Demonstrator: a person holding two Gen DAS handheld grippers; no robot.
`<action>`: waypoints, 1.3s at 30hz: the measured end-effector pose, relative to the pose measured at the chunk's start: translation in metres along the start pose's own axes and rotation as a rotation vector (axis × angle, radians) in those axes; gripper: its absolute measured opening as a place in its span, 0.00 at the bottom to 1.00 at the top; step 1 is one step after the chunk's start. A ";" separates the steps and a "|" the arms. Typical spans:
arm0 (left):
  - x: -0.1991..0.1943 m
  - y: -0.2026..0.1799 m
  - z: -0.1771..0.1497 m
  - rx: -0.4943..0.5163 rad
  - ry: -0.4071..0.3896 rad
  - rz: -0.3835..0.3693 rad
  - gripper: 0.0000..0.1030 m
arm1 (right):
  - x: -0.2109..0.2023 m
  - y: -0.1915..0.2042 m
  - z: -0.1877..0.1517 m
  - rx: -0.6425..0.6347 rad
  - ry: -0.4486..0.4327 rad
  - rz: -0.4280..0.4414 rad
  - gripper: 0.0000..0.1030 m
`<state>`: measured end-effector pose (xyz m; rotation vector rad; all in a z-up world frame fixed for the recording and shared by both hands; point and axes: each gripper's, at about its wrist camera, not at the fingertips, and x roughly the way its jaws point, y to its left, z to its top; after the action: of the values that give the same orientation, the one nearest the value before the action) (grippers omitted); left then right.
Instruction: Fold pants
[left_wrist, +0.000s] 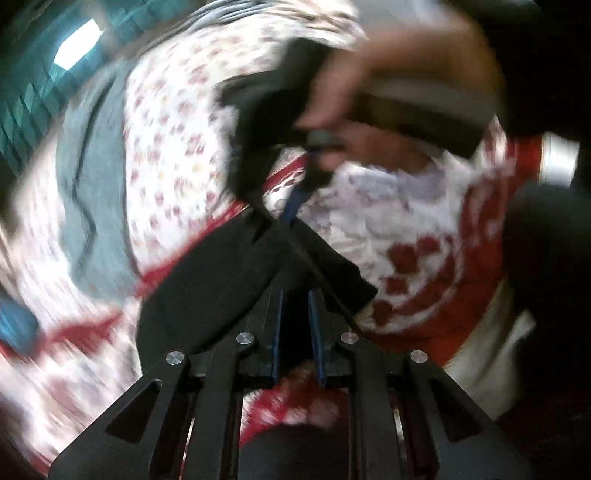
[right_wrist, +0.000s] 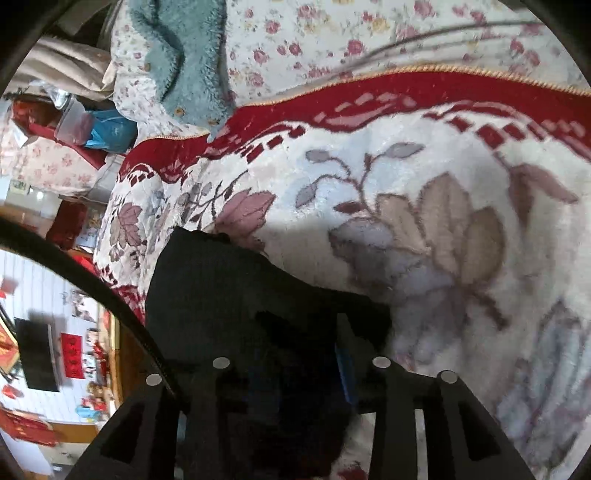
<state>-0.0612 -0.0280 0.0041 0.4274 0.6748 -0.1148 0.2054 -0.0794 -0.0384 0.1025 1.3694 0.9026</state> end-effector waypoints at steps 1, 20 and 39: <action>-0.005 0.017 0.002 -0.078 0.001 -0.030 0.14 | -0.009 0.001 -0.003 -0.009 -0.022 -0.044 0.34; 0.115 0.169 -0.024 -0.765 0.373 -0.183 0.32 | 0.027 0.058 -0.054 -0.545 -0.171 -0.174 0.37; 0.077 0.135 -0.036 -0.650 0.342 -0.038 0.34 | 0.023 0.081 -0.114 -0.520 -0.153 -0.356 0.60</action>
<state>0.0104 0.1120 -0.0226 -0.1987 1.0081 0.1461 0.0648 -0.0597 -0.0409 -0.4491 0.9363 0.8979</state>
